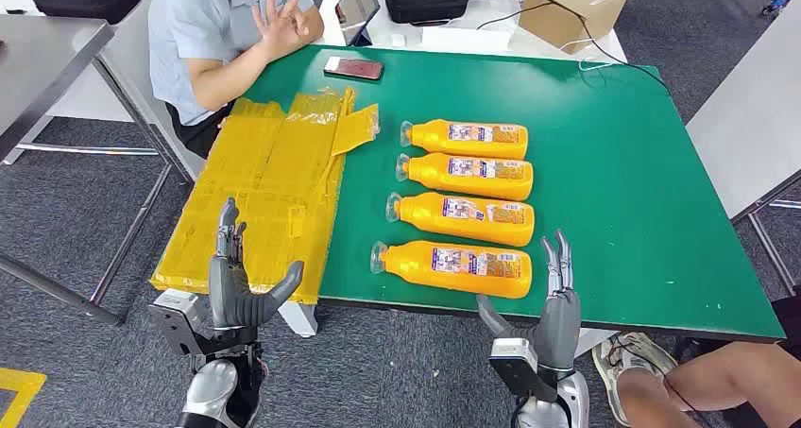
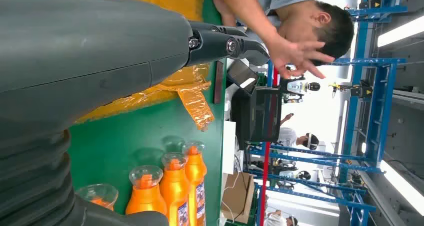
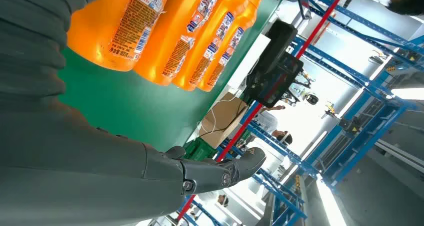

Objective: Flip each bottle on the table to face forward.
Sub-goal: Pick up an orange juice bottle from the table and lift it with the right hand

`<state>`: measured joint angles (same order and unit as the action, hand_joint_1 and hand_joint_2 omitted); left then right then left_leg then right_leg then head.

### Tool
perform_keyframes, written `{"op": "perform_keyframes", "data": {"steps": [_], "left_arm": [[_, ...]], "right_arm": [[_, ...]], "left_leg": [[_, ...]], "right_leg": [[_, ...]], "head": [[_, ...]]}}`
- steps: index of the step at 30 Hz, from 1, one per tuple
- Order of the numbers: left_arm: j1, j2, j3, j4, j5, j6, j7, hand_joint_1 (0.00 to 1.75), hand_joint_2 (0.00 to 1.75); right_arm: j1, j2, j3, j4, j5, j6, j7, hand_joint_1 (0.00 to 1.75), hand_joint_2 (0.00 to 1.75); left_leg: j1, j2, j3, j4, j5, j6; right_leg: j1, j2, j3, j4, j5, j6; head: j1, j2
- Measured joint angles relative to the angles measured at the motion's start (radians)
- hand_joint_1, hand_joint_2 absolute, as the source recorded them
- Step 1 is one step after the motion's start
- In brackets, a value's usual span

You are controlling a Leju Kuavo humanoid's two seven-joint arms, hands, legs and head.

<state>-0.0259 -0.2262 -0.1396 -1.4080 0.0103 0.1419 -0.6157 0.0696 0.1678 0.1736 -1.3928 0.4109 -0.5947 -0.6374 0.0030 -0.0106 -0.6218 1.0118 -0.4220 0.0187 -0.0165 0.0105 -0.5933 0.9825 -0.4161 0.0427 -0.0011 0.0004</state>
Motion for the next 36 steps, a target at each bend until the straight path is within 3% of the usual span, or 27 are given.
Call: {"op": "perform_keyframes", "data": {"steps": [12,19,24,36], "left_arm": [[0.009,-0.002,-0.004,0.000,-0.004,-0.002,0.000,0.00,1.75],[0.022,-0.006,-0.031,0.000,-0.010,0.006,-0.008,0.00,1.75],[0.022,-0.006,-0.036,0.000,-0.019,-0.007,-0.006,0.00,1.75],[0.006,-0.014,-0.048,0.016,-0.021,-0.017,0.000,0.00,1.75]], "right_arm": [[0.013,-0.008,-0.001,-0.011,0.048,-0.003,0.025,0.00,1.75],[0.029,-0.059,-0.021,-0.026,0.247,0.042,0.165,0.00,1.75],[-0.027,-0.110,-0.019,0.067,0.383,0.112,0.268,0.00,1.75],[-0.132,-0.143,0.007,0.269,0.452,0.125,0.293,0.00,1.75]], "left_leg": [[0.000,0.000,0.000,0.000,0.000,0.000],[0.000,0.000,0.000,0.000,0.000,0.000],[0.000,0.000,0.000,0.000,0.000,0.000],[0.000,0.000,0.000,0.000,0.000,0.000]], "right_leg": [[0.000,0.000,0.000,0.000,0.000,0.000],[0.000,0.000,0.000,0.000,0.000,0.000],[0.000,0.000,0.000,0.000,0.000,0.000],[0.000,0.000,0.000,0.000,0.000,0.000]], "head": [[0.000,0.000],[0.000,0.000],[0.000,0.000],[0.000,0.000]]}}
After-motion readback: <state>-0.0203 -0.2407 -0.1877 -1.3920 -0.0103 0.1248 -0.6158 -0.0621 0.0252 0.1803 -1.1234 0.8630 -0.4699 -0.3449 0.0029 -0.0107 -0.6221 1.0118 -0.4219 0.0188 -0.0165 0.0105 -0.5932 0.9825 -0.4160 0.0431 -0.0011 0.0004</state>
